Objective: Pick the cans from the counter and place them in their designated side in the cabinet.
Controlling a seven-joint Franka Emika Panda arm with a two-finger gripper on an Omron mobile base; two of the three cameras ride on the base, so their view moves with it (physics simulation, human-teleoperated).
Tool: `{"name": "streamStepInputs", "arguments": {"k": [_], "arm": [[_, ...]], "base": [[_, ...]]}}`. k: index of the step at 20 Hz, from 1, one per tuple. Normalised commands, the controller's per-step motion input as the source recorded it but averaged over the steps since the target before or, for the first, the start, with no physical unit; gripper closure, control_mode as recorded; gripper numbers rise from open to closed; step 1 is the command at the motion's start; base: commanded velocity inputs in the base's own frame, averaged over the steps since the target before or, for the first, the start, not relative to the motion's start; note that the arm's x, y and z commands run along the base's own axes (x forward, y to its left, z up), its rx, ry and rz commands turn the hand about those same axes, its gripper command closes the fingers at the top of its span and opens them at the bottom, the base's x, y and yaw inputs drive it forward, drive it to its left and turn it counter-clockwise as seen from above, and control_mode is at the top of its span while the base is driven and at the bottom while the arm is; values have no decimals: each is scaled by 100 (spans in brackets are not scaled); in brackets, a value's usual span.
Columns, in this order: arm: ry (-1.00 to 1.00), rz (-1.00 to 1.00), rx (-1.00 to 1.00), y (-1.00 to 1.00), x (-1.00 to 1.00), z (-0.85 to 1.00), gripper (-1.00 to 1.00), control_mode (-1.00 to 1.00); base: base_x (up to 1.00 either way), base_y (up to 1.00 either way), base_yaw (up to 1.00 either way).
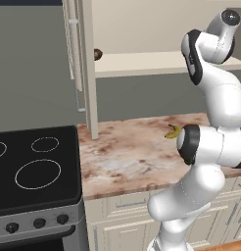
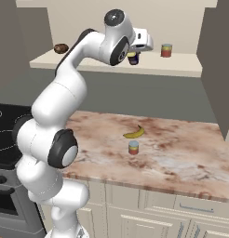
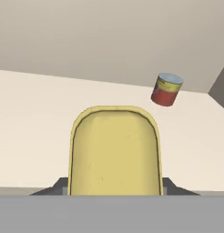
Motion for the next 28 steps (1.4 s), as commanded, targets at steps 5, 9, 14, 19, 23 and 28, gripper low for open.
{"name": "streamStepInputs", "arguments": {"k": [5, 9, 14, 19, 23, 28], "arm": [[3, 0, 0, -6, 17, 0, 100, -100], [2, 0, 0, -5, 22, 0, 100, -100], [0, 0, 0, -5, 23, 0, 100, -100], [0, 0, 0, -11, 21, 0, 100, -100], [0, 0, 0, -11, 22, 0, 100, -100], [0, 0, 0, -10, 23, 0, 100, -100]], "base": [[0, 0, 0], [0, 0, 0], [0, 0, 0], [0, 0, 0], [0, 0, 0], [0, 0, 0]]}}
